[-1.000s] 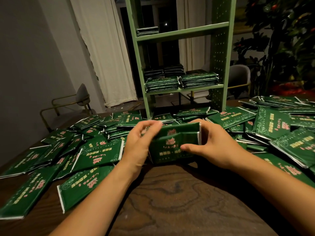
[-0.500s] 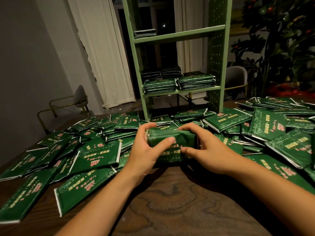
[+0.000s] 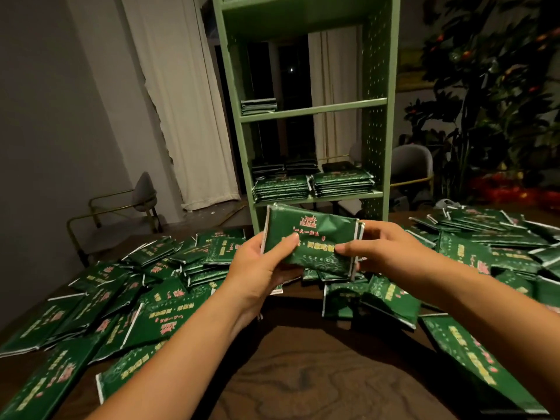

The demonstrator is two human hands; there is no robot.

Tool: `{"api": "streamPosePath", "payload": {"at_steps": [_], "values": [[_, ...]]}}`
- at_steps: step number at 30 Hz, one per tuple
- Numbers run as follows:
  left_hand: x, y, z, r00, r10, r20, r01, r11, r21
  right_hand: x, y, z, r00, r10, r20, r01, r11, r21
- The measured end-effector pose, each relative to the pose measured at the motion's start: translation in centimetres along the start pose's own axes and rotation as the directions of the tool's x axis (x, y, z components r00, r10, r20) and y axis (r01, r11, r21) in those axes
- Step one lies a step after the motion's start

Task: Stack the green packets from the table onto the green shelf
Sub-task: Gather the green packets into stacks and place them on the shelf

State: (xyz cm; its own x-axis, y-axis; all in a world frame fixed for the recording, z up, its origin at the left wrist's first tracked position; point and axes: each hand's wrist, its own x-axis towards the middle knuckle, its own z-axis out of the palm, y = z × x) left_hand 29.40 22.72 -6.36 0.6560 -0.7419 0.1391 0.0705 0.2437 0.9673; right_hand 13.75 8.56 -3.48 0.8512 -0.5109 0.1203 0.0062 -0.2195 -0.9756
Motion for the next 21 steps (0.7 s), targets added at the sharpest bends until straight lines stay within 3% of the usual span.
{"api": "streamPosePath", "payload": {"at_steps": [4,7,9,11,13,14,15,16,17,18,19,21], "values": [[1.1,1.9,2.3,0.995,-0.071,-0.064,0.06,0.985,-0.162,0.1,-1.4,-0.9,0.998,0.02,0.063,-0.029,0.989,0.145],[1.7,2.9,4.4,0.986,-0.167,-0.002,0.161,0.958,-0.237,0.2,-2.4,-1.4,0.996,0.051,0.075,-0.073,0.944,0.322],[2.1,3.2,5.7,0.982,-0.184,0.027,0.186,0.962,-0.2,0.4,-2.6,-1.6,0.993,0.106,0.058,-0.121,0.895,0.429],[3.1,3.4,6.3,0.987,-0.156,-0.028,0.151,0.98,-0.132,0.8,-2.7,-2.1,0.991,0.134,0.008,-0.122,0.87,0.478],[4.4,3.8,6.4,0.985,-0.142,-0.098,0.132,0.986,-0.102,1.3,-2.2,-3.0,0.984,0.065,-0.168,-0.009,0.948,0.318],[5.0,4.0,6.3,0.982,-0.148,-0.114,0.137,0.986,-0.098,1.4,-1.9,-3.7,0.948,-0.098,-0.303,0.115,0.993,0.038],[5.7,4.1,6.4,0.981,-0.159,-0.114,0.149,0.984,-0.098,1.3,-1.7,-4.5,0.865,-0.364,-0.345,0.242,0.905,-0.35],[6.1,4.3,6.4,0.98,-0.173,-0.101,0.164,0.982,-0.096,1.1,-1.5,-5.1,0.773,-0.6,-0.209,0.338,0.667,-0.664],[6.4,4.4,6.6,0.98,-0.186,-0.078,0.178,0.979,-0.095,1.0,-1.3,-5.5,0.709,-0.705,0.0,0.389,0.39,-0.835],[6.7,4.5,6.9,0.978,-0.204,-0.043,0.199,0.975,-0.099,1.0,-1.2,-5.7,0.681,-0.715,0.156,0.401,0.186,-0.897],[7.1,4.5,7.1,0.976,-0.22,-0.006,0.218,0.971,-0.097,1.1,-1.2,-5.7,0.657,-0.718,0.232,0.398,0.069,-0.915],[7.4,4.5,7.6,0.967,-0.25,0.054,0.255,0.962,-0.102,1.6,-1.2,-5.7,0.583,-0.771,0.256,0.371,-0.028,-0.928]]}}
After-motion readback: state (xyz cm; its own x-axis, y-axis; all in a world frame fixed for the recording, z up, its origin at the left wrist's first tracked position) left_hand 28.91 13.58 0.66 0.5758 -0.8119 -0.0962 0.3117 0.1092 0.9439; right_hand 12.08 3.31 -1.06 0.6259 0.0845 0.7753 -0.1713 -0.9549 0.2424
